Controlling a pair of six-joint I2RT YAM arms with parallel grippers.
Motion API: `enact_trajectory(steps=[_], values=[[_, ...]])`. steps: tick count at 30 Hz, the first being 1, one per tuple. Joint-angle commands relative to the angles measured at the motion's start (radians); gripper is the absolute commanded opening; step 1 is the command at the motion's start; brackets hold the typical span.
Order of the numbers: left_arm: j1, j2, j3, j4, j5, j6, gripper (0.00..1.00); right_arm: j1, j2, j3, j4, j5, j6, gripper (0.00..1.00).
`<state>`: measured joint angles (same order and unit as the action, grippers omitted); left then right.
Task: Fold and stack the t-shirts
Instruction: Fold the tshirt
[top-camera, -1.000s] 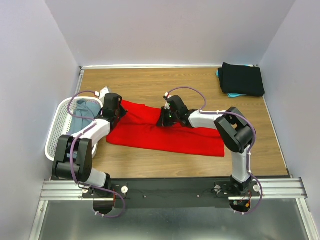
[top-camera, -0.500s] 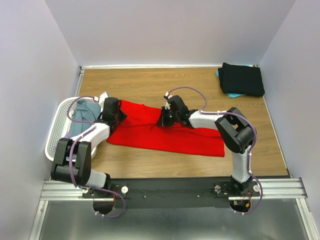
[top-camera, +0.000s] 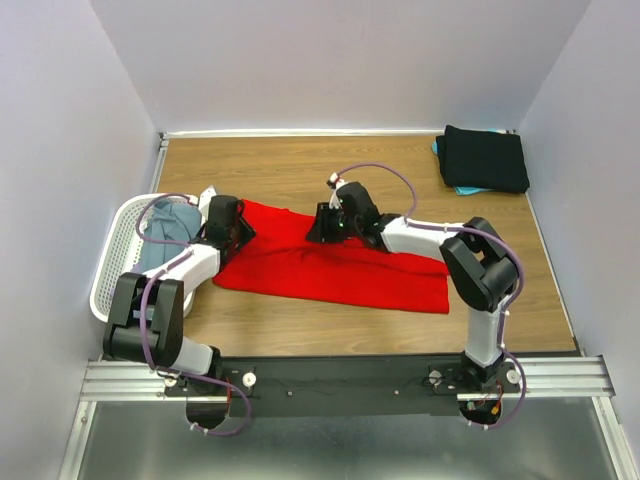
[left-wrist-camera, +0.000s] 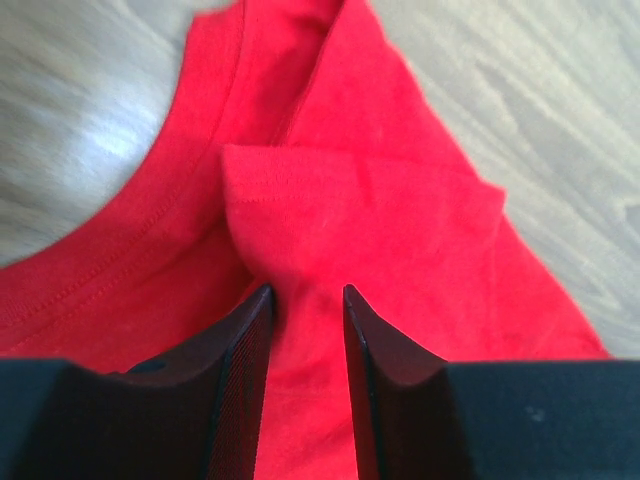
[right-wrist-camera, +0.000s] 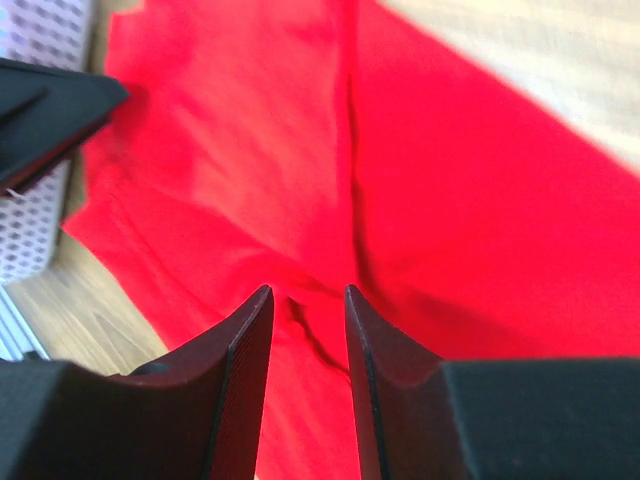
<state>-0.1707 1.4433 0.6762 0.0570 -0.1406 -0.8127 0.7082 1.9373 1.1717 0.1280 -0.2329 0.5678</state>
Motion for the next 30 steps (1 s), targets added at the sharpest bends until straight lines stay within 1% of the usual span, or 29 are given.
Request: enact_trajectory(steps=[1,4,8,10,17,24,30], values=[[0.010,-0.046,0.045,-0.087,-0.092,-0.028,0.42,0.013,0.011,0.084,0.013,0.015,-0.040,0.42],[0.010,-0.037,0.085,-0.173,-0.171,-0.052,0.42,0.013,0.096,0.179,0.009,0.007,-0.048,0.42],[0.010,-0.026,0.118,-0.229,-0.202,-0.054,0.42,0.013,0.187,0.288,0.009,0.006,-0.055,0.42],[0.010,-0.030,0.118,-0.214,-0.185,-0.043,0.41,0.013,0.241,0.356,0.009,0.009,-0.072,0.42],[0.010,-0.020,0.118,-0.181,-0.120,-0.016,0.38,0.013,0.383,0.497,0.007,0.043,-0.091,0.42],[0.008,-0.023,0.111,-0.161,-0.088,-0.003,0.37,0.013,0.434,0.552,0.009,0.096,-0.094,0.42],[0.008,-0.023,0.108,-0.154,-0.074,0.006,0.36,0.013,0.469,0.591,0.009,0.093,-0.086,0.42]])
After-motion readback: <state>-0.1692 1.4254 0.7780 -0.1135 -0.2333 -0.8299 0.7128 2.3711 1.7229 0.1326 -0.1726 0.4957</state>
